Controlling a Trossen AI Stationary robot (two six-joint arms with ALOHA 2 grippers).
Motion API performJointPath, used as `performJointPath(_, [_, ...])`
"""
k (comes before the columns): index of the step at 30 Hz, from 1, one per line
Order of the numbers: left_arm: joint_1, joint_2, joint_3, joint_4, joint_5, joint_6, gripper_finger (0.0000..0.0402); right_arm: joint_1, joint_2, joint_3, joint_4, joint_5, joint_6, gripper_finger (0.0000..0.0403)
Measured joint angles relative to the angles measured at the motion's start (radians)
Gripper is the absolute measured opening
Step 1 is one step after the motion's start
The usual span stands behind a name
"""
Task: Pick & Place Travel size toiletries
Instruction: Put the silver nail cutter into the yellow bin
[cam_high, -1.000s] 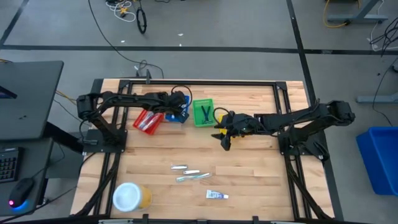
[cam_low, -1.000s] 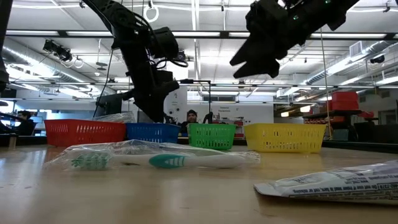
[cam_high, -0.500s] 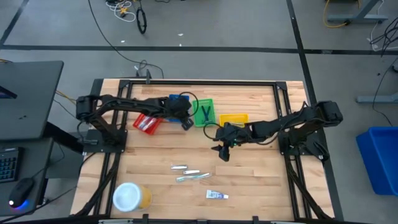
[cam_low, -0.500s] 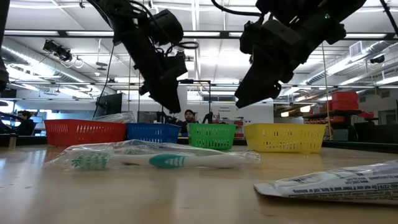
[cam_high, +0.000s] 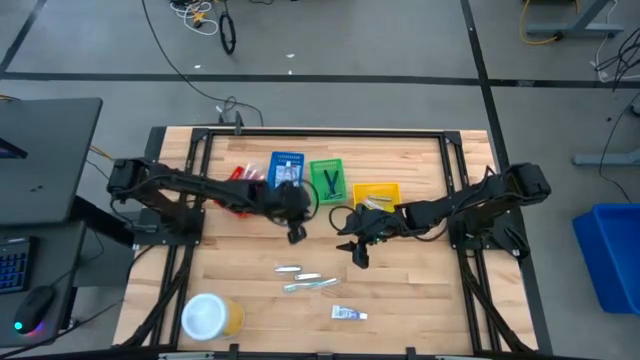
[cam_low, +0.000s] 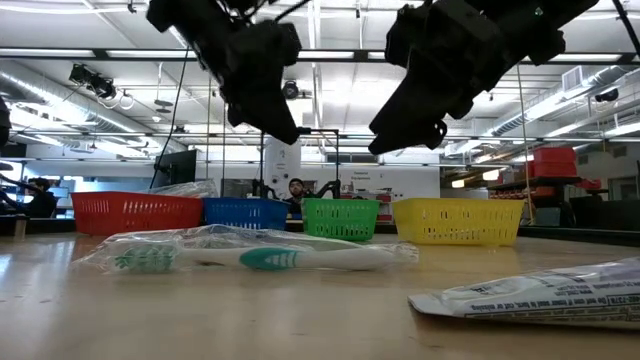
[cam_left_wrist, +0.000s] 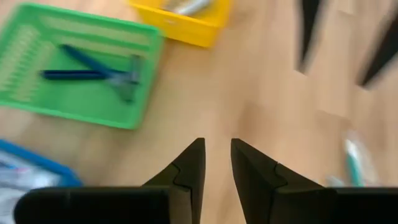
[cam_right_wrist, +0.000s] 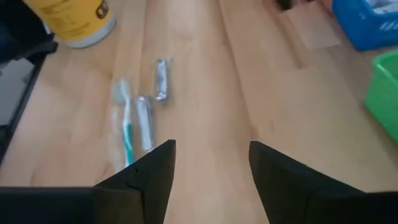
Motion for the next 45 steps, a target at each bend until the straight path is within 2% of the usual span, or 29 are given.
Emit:
performJointPath(9, [-0.208,0.002,0.0,-0.021,0.028,-0.053,0.0084,0.05,0.008,0.0,0.015,0.002,0.105,0.023])
performJointPath(13, [-0.259,0.002,0.0,-0.116,0.026,-0.029,0.0084,0.08,0.007,0.0,0.021,0.002,0.107,0.0224])
performJointPath(16, [-0.288,0.019,-0.02,-0.121,0.026,-0.079,0.0088,0.103,0.007,0.0,0.024,0.003,0.121,0.0217])
performJointPath(25, [-0.39,0.125,-0.066,-0.097,0.027,-0.125,0.0163,0.155,0.013,-0.001,0.034,0.099,0.123,0.0214])
performJointPath(29, [-0.443,0.201,-0.066,-0.085,-0.015,-0.125,0.0185,0.161,0.026,0.0,0.059,0.101,0.122,0.0222])
performJointPath(34, [-0.468,0.257,-0.061,-0.06,-0.14,-0.123,0.0192,0.163,0.034,0.001,0.073,0.145,0.106,0.0227])
performJointPath(45, [-0.46,0.22,-0.034,-0.078,-0.208,-0.12,0.0171,0.163,0.036,0.0,0.102,0.143,0.073,0.0203])
